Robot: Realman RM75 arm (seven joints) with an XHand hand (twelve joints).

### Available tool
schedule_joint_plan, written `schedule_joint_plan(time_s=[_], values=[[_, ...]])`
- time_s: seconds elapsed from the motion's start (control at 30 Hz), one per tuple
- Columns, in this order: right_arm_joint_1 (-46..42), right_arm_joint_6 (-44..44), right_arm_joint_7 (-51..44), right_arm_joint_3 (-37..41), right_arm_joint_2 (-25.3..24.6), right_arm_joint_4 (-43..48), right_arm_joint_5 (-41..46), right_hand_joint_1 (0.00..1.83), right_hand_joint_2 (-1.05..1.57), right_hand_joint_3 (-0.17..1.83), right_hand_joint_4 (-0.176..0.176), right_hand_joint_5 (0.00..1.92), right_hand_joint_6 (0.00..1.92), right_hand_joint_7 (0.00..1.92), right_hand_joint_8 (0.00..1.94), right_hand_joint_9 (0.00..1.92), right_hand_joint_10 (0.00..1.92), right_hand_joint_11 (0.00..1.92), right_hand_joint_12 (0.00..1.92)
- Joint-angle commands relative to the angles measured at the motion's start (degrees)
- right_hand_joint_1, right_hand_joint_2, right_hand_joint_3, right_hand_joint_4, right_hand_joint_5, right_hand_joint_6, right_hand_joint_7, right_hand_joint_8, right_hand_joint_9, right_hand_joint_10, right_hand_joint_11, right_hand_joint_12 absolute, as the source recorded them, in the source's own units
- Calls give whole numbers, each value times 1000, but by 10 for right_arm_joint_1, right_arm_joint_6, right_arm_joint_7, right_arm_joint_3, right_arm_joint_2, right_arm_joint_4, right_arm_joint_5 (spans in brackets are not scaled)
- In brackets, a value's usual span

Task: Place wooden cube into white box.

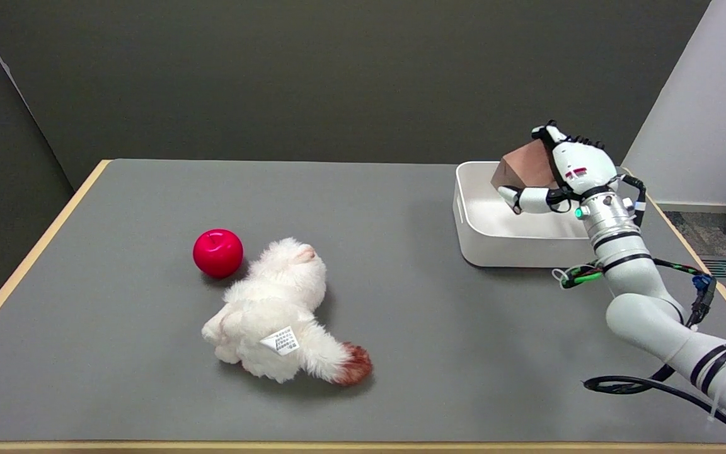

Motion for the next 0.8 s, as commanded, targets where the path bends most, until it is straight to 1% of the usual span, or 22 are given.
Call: schedule_joint_plan(time_s=[0.03,0.1,0.17,0.23,0.3,0.33,0.37,0.4,0.43,0.47,0.53,0.6,0.8], values=[[-1,-10,131,-8,48,-45,-6,688,730,889,-110,294,583,586,859,571,1291,408,1707],[-5,8,134,-11,46,-42,-6,606,693,885,-94,237,484,464,679,424,1136,288,1554],[-10,33,134,-20,45,-36,-6,516,667,921,-82,202,451,365,586,328,978,181,1398],[-13,66,132,-34,44,-27,-3,496,636,945,-74,163,433,255,509,198,835,12,1111],[-15,90,132,-44,41,-14,3,494,619,939,-64,140,422,174,433,76,744,-1,846],[-15,99,131,-46,39,-8,3,497,619,925,-63,124,405,123,357,38,576,-1,633],[-14,111,129,-47,35,2,2,504,625,903,-64,103,381,63,252,15,314,-1,355],[-14,122,129,-46,31,11,0,505,632,884,-64,87,357,19,179,-1,119,-1,143],[-14,130,129,-45,28,18,-1,494,641,871,-65,81,339,9,168,-1,57,-1,67],[-13,143,128,-44,24,29,-2,487,650,854,-65,75,320,-1,156,-1,2,-1,-1],[-13,163,126,-43,21,50,-2,522,672,763,-63,82,288,-1,98,-1,-1,-1,-1],[-13,181,126,-44,20,75,0,534,651,816,-67,68,294,-1,66,-1,-1,-1,-1],[-14,238,153,-30,20,108,3,526,660,819,-67,53,282,-1,31,-1,-1,-1,-1]])
